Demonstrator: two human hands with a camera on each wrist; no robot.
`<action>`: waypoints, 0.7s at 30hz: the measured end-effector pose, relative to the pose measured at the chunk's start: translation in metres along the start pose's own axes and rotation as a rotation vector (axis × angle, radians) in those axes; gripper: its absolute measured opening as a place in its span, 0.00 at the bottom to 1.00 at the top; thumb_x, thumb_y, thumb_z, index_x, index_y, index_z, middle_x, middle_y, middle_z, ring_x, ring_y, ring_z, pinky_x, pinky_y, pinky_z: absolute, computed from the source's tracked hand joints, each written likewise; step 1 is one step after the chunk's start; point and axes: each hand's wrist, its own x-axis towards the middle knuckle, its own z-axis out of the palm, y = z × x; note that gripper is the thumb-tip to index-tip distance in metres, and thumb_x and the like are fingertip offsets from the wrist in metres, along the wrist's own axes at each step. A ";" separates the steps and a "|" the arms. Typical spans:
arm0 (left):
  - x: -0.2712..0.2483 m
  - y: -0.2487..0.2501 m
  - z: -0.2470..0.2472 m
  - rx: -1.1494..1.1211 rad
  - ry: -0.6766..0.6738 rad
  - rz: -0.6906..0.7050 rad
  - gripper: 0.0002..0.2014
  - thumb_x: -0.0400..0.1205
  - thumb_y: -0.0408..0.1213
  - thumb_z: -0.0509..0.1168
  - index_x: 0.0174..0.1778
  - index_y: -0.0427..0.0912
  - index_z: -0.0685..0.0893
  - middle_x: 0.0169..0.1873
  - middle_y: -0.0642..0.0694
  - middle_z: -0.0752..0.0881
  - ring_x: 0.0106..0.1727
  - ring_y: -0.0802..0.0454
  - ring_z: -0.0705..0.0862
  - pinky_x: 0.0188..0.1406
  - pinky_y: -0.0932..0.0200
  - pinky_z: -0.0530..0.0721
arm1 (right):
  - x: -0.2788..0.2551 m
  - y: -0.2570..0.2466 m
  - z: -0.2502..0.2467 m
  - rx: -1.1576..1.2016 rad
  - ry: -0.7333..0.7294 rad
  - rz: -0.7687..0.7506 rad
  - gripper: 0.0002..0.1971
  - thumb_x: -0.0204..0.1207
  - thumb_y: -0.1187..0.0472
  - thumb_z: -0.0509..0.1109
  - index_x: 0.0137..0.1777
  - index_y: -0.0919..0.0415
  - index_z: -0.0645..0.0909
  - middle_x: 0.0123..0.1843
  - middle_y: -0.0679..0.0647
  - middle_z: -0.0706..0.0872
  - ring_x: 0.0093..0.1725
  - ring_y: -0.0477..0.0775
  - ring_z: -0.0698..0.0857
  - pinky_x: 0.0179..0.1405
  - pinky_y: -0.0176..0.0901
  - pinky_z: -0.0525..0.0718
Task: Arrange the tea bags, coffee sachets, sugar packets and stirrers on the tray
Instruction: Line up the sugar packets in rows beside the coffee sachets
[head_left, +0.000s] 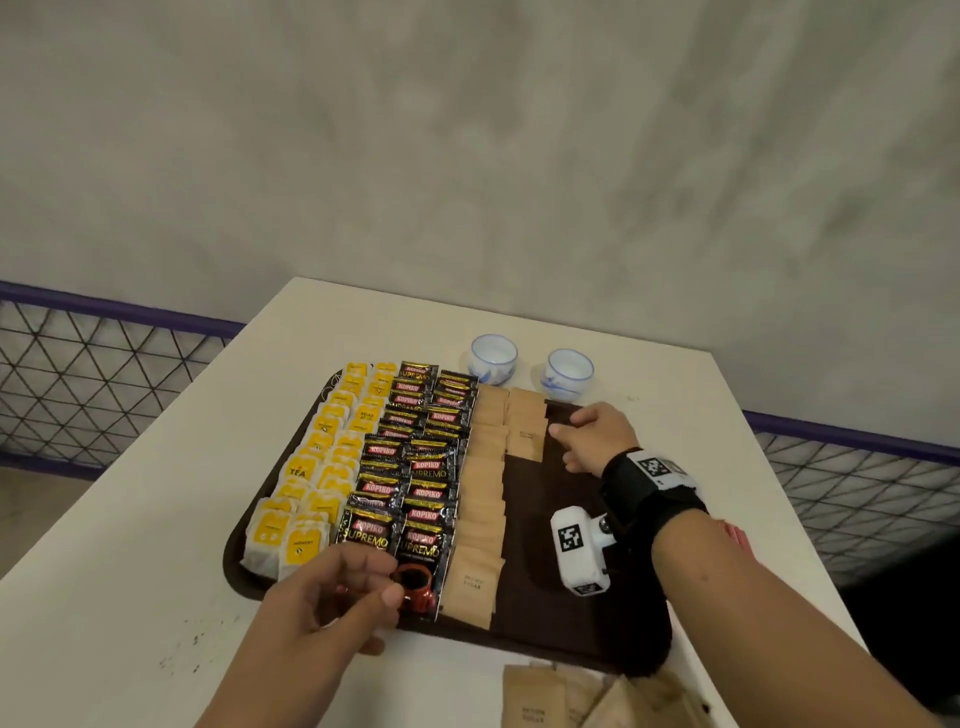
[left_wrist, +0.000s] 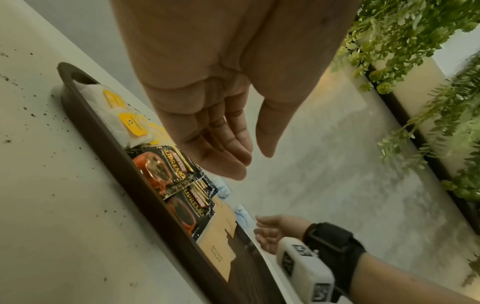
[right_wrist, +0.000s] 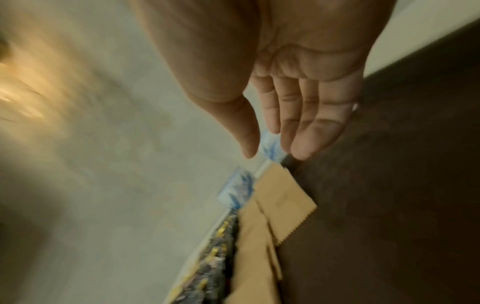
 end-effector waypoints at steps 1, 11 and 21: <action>-0.003 -0.001 0.003 0.049 -0.009 0.011 0.10 0.72 0.27 0.73 0.36 0.49 0.89 0.34 0.40 0.89 0.35 0.45 0.88 0.29 0.54 0.87 | -0.013 -0.001 -0.012 0.011 -0.025 -0.046 0.14 0.74 0.59 0.76 0.55 0.60 0.75 0.42 0.59 0.85 0.31 0.55 0.84 0.33 0.48 0.88; -0.028 -0.009 0.094 1.114 -0.468 0.275 0.32 0.72 0.58 0.69 0.71 0.51 0.70 0.62 0.54 0.76 0.63 0.54 0.74 0.65 0.58 0.76 | -0.198 0.068 -0.124 -0.593 -0.392 -0.288 0.13 0.73 0.42 0.73 0.53 0.34 0.73 0.46 0.39 0.82 0.39 0.38 0.82 0.38 0.27 0.76; -0.044 -0.021 0.125 1.400 -0.392 0.335 0.37 0.73 0.53 0.71 0.74 0.50 0.61 0.61 0.48 0.79 0.61 0.48 0.77 0.63 0.52 0.79 | -0.257 0.144 -0.083 -0.841 -0.463 -0.186 0.43 0.63 0.21 0.60 0.76 0.41 0.60 0.74 0.45 0.66 0.66 0.52 0.74 0.68 0.48 0.74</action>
